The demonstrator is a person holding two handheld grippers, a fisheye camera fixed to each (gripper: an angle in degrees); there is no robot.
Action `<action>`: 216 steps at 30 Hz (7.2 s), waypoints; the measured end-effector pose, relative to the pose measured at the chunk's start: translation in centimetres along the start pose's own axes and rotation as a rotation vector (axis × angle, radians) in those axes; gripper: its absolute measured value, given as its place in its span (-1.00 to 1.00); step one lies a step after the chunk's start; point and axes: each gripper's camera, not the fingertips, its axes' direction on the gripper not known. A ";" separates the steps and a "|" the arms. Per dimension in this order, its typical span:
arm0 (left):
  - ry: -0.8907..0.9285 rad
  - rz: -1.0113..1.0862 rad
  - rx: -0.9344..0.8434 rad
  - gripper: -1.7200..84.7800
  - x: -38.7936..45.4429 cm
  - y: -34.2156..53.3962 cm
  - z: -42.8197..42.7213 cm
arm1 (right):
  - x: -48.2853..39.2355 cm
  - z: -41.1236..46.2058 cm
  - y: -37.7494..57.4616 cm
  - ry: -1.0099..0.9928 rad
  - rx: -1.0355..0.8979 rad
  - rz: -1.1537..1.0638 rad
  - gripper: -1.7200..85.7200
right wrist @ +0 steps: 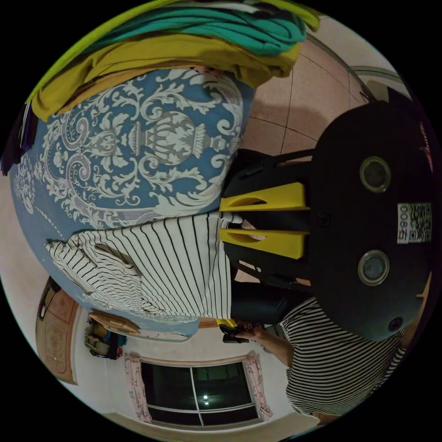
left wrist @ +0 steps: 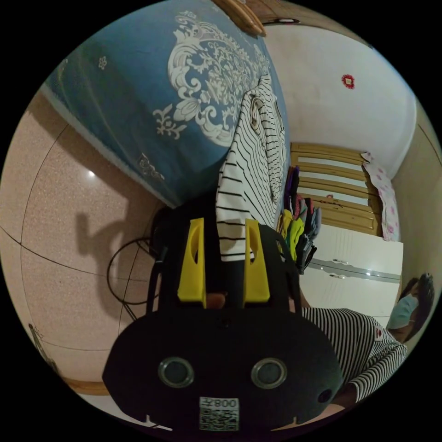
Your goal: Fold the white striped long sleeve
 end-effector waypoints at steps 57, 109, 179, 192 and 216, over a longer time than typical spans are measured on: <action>0.219 0.227 0.110 -0.94 -2.2 26.8 -7.4 | -0.6 -11.7 32.2 -0.304 0.084 -0.184 -0.96; 0.320 0.331 0.178 -0.94 15.7 5.7 -11.0 | -1.3 -23.1 4.4 -0.395 0.214 -0.191 -0.96; -0.468 0.722 -0.179 -0.95 51.5 -49.9 41.9 | -26.1 6.6 -74.9 0.263 -0.070 -0.519 -0.96; -0.505 0.814 -0.030 -0.96 56.7 -51.7 47.2 | -32.0 9.3 -80.0 0.357 0.119 -0.440 -0.96; -0.686 0.837 -0.030 -0.93 59.0 -51.8 53.2 | -37.4 11.3 -77.3 0.305 0.207 -0.466 -0.96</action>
